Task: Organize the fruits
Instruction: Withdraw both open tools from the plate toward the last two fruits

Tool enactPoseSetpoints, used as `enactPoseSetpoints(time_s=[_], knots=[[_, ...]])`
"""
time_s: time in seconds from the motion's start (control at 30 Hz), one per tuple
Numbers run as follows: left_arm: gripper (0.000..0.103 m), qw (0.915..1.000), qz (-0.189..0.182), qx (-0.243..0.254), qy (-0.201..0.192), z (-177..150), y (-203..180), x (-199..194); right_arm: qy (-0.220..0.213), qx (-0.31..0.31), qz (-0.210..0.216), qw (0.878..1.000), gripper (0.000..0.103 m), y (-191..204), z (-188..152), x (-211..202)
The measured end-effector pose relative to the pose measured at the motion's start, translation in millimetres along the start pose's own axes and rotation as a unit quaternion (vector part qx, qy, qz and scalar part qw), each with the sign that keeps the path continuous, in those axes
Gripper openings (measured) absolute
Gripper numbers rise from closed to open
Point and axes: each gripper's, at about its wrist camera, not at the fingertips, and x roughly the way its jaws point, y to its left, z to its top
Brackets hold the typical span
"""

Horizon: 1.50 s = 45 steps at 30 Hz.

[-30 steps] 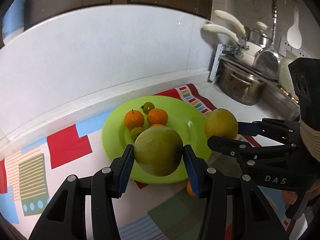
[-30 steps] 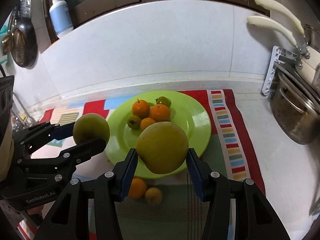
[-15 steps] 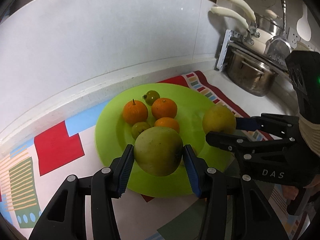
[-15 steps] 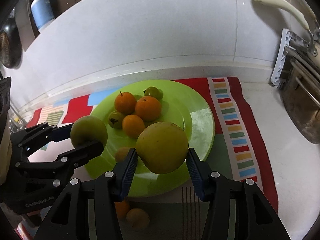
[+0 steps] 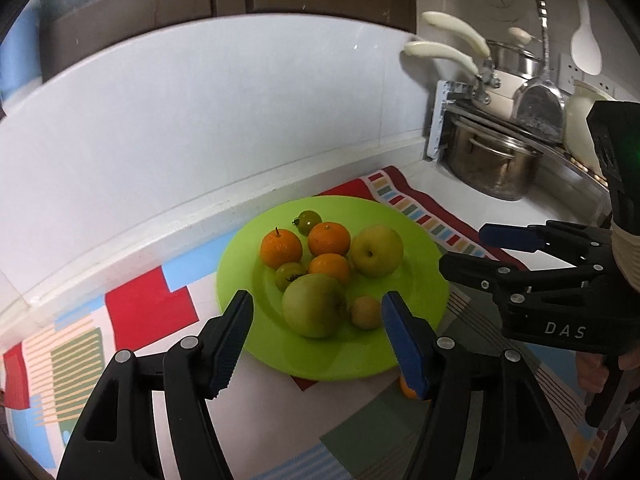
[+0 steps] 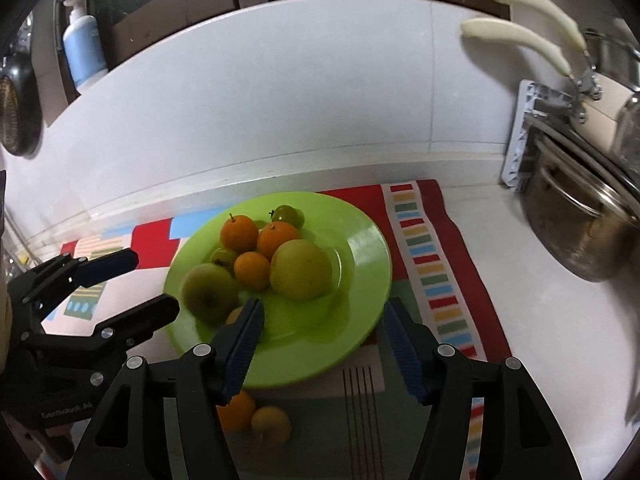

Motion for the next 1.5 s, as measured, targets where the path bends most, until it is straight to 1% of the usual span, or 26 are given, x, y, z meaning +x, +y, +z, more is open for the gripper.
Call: enactPoseSetpoints(time_s=[0.1,0.37,0.6,0.8,1.0,1.1,1.27,1.33,1.5], knots=[[0.067,0.9999,0.004,0.007,-0.012,-1,-6,-14,-0.010,-0.004,-0.005,1.000,0.063,3,-6,-16],[0.069,0.9994,-0.002,0.014,-0.032,-6,-14,-45,-0.031,-0.026,-0.019,0.999,0.063,16,-19,-53],[0.069,0.9989,-0.006,0.032,-0.033,-16,-22,-62,-0.039,-0.040,-0.025,0.998,0.063,27,-32,-74],[0.069,0.9969,-0.015,0.063,-0.045,-25,-28,-71,-0.036,-0.060,-0.029,0.997,0.062,35,-43,-82],[0.069,0.9934,-0.040,0.097,-0.045,-33,-36,-72,-0.025,-0.081,-0.022,0.996,0.062,41,-52,-81],[0.068,0.9918,-0.052,0.109,-0.041,-37,-39,-69,-0.016,-0.097,-0.012,0.995,0.062,45,-57,-77],[0.060,0.9897,-0.069,0.123,-0.026,-43,-44,-58,-0.002,-0.135,-0.008,0.991,0.061,49,-64,-68],[0.057,0.9883,-0.077,0.130,-0.020,-46,-46,-53,0.003,-0.144,-0.007,0.990,0.058,49,-66,-65],[0.051,0.9855,-0.101,0.136,0.000,-51,-51,-36,0.027,-0.152,0.012,0.988,0.053,46,-70,-49]])
